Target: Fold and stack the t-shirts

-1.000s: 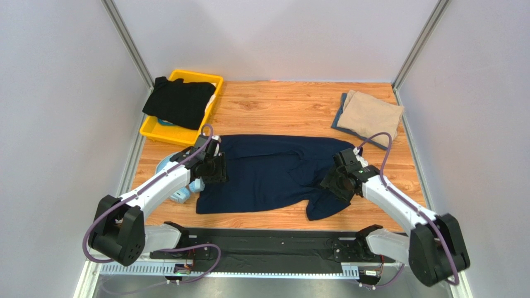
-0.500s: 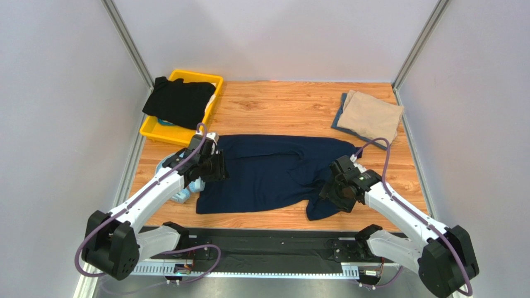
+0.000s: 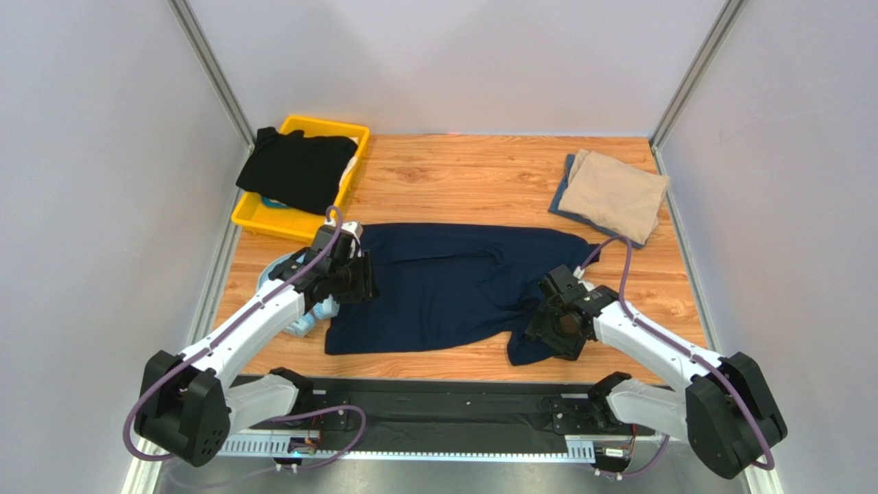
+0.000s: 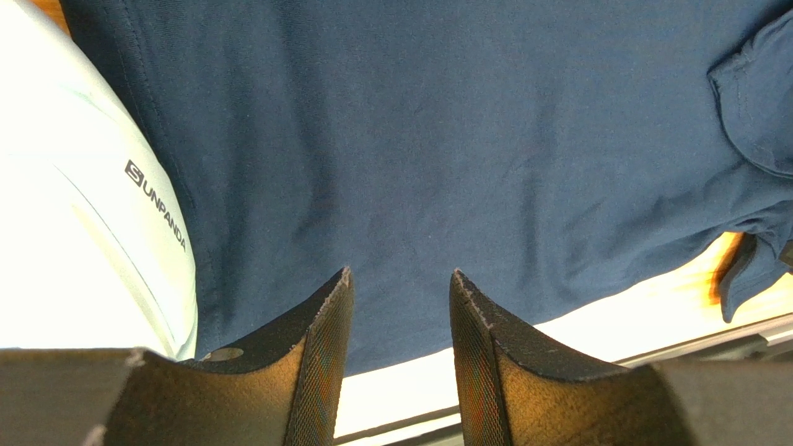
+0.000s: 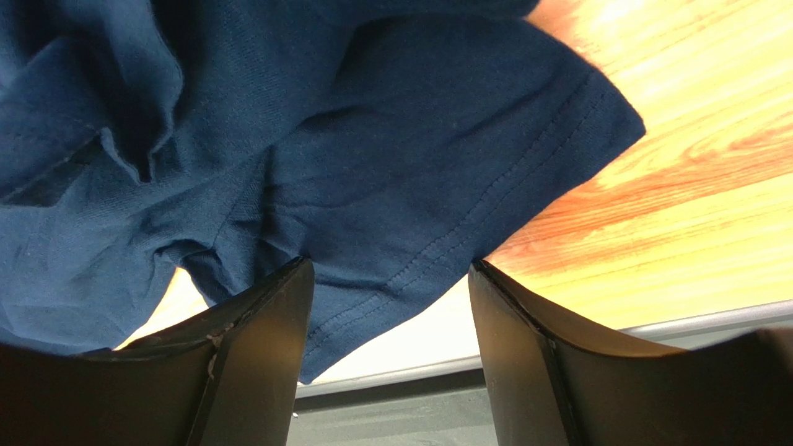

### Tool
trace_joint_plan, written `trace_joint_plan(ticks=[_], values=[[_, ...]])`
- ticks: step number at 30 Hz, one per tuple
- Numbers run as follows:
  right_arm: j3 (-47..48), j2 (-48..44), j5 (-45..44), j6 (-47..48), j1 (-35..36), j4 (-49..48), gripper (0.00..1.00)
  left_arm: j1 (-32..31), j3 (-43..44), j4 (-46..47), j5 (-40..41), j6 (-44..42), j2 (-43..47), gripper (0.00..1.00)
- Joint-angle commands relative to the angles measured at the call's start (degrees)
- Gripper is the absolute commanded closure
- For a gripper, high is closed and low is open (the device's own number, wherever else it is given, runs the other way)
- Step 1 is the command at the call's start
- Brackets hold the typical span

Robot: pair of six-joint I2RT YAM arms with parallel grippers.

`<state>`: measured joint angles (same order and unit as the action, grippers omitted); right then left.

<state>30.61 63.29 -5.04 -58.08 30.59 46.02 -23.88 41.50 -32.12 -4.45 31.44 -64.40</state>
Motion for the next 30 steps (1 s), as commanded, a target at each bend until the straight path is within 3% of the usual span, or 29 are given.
trace_joint_plan(ticks=[1, 7, 15, 16, 18, 19, 22, 25, 30], values=[[-0.11, 1.39, 0.03, -1.24, 0.26, -4.27, 0.33, -0.12, -0.19, 1.01, -0.47, 0.29, 0.24, 0.50], [1.73, 7.81, 0.91, -0.28, 0.26, -4.79, 0.34, -0.20, -0.10, 0.48, -0.39, 0.29, 0.42, 0.50], [-1.25, 13.17, 7.76, -0.10, 0.26, -10.34, 0.47, -0.20, -0.89, 0.83, 1.81, 0.55, 4.63, 0.54], [-1.43, 13.44, 7.85, 0.08, 0.17, -10.34, 0.52, -0.20, -1.06, 1.00, 2.25, 0.64, 5.33, 0.53], [-1.34, 13.71, 8.64, 0.78, 0.26, -10.42, 0.99, -0.20, -1.33, 0.57, 2.86, 0.73, 5.95, 0.61], [-1.08, 13.36, 9.08, 0.78, 0.26, -9.81, 1.00, -0.20, -1.59, 0.57, 3.74, 0.90, 6.82, 0.71], [-0.64, 9.41, 10.05, -0.01, 0.26, -8.58, 1.00, -0.20, -2.03, 0.74, 4.27, 1.17, 8.58, 0.75], [0.67, 3.89, 8.47, -0.45, 0.35, -5.61, 1.00, -0.20, -1.95, 0.83, 3.75, 1.25, 7.98, 0.68], [4.98, -1.58, 6.01, 0.86, 0.26, 2.47, 1.00, -0.29, -0.98, -0.13, 1.90, 0.90, 3.24, 0.67]])
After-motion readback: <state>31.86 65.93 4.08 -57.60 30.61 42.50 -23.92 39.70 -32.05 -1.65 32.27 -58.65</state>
